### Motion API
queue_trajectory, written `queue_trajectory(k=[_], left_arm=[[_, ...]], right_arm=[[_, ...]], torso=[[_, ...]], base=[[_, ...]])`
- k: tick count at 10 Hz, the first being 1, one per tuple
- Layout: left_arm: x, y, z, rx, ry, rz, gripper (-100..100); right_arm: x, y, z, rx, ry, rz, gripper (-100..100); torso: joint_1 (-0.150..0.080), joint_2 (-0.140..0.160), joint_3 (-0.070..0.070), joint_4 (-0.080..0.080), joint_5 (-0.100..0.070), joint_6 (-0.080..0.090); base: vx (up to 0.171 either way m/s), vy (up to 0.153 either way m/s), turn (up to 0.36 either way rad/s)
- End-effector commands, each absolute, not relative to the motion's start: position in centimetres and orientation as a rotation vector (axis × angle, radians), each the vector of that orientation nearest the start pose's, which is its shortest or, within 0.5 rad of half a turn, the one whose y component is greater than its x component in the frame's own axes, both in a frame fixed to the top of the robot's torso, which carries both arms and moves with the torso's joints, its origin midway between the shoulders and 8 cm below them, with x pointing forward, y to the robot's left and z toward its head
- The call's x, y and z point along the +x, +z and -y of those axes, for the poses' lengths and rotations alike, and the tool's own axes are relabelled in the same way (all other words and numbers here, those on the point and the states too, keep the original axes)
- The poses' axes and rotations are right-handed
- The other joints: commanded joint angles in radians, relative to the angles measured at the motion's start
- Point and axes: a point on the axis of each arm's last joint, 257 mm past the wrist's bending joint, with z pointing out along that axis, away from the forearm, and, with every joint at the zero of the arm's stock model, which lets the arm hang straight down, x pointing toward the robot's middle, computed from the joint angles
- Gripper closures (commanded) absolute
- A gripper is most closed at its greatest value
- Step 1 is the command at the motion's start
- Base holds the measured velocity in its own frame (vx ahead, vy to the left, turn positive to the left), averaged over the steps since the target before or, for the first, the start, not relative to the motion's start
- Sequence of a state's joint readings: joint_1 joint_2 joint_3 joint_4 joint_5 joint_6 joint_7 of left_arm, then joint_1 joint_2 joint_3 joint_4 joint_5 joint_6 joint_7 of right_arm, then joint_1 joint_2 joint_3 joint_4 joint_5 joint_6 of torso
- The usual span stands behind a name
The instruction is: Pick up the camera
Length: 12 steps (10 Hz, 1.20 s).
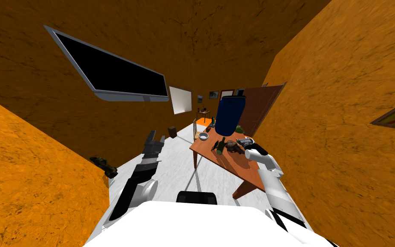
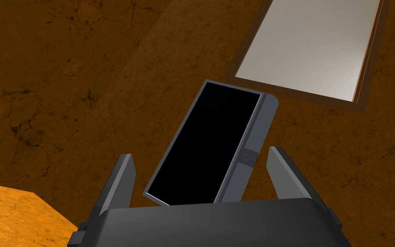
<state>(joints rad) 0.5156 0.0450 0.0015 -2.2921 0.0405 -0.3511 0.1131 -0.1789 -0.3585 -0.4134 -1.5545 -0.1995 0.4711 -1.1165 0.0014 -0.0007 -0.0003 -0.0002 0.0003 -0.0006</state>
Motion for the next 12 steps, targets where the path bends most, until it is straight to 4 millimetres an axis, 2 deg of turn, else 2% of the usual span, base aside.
queue_trajectory(k=[1, 5, 7, 12], left_arm=[[36.3, -0.5, -28.6, -0.825, -1.386, -0.693, 0], [36.3, -0.5, -28.6, -0.825, -1.386, -0.693, 0], [36.3, -0.5, -28.6, -0.825, -1.386, -0.693, 0], [36.3, -0.5, -28.6, -0.825, -1.386, -0.693, 0]], right_arm=[[54.3, -17.6, 51.7, 2.104, 1.545, -0.090, -100], [52.9, -19.3, 52.5, 2.212, 1.536, 0.051, -100], [52.9, -19.3, 52.5, 2.214, 1.540, 0.058, -100], [50.9, -22.2, 52.6, 2.377, 1.508, 0.279, -100]], torso=[[0.000, 0.000, 0.000, 0.000, 0.000, 0.000], [0.002, -0.001, -0.001, 0.000, 0.000, 0.000], [0.001, 0.000, 0.000, 0.000, 0.000, 0.000], [0.001, 0.000, 0.000, 0.000, 0.000, 0.000]], base=[[0.000, 0.000, 0.000], [0.016, 0.024, 0.027], [0.007, 0.019, -0.044], [0.017, 0.026, 0.025]])
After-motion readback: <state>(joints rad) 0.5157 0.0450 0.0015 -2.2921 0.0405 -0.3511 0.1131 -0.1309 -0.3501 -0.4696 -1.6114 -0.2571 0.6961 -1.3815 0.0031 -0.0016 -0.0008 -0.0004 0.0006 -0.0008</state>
